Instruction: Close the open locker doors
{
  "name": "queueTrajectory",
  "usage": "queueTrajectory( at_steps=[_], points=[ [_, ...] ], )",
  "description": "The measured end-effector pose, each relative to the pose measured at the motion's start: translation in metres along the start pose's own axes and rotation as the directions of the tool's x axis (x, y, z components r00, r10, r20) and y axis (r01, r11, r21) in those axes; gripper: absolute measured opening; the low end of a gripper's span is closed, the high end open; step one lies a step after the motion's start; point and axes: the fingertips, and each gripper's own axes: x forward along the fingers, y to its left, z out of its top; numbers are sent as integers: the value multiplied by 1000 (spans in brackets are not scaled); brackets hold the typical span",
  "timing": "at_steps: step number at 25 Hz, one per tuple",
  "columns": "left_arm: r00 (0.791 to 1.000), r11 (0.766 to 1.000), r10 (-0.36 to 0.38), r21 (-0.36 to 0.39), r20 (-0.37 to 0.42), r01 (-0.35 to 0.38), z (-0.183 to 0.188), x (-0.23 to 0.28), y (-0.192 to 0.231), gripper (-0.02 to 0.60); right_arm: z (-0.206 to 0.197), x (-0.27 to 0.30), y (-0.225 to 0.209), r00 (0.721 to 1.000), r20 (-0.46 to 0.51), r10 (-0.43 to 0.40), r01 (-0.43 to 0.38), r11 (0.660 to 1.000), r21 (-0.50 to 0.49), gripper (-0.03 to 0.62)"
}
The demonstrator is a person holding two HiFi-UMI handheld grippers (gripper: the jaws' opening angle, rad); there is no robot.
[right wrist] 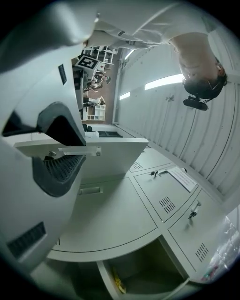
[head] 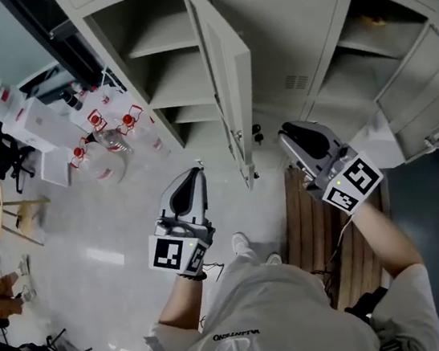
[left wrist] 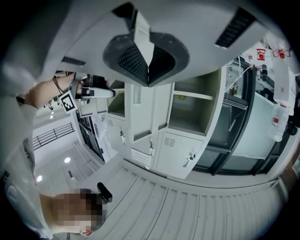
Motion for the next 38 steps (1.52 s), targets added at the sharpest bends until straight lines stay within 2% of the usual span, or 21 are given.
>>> queueTrajectory(
  at_steps=[8, 12, 21, 24, 28, 38],
  points=[
    [996, 996, -83, -37, -25, 82, -19, 29, 33, -5, -16, 38, 5, 994, -39, 105, -104, 994, 24, 166],
    [989, 987, -146, -62, -10, 145, -27, 41, 40, -5, -30, 54, 5, 989, -91, 117, -117, 993, 5, 187],
    [970, 966, -238, -116, -39, 232, -47, 52, 42, -5, -33, 70, 17, 981, -106, 166, -165, 986, 9, 225],
    [971, 967, -236, -111, -38, 231, -50, 56, 42, -5, -37, 75, 20, 976, -130, 178, -183, 983, -27, 227],
    [975, 969, -222, -120, -32, 217, -51, 61, 40, -5, -34, 77, 13, 978, -101, 182, -183, 983, -2, 225],
    [991, 986, -121, -125, -53, 114, -47, 63, 43, -5, -32, 89, 26, 946, -99, 308, -310, 951, 0, 158]
  ],
)
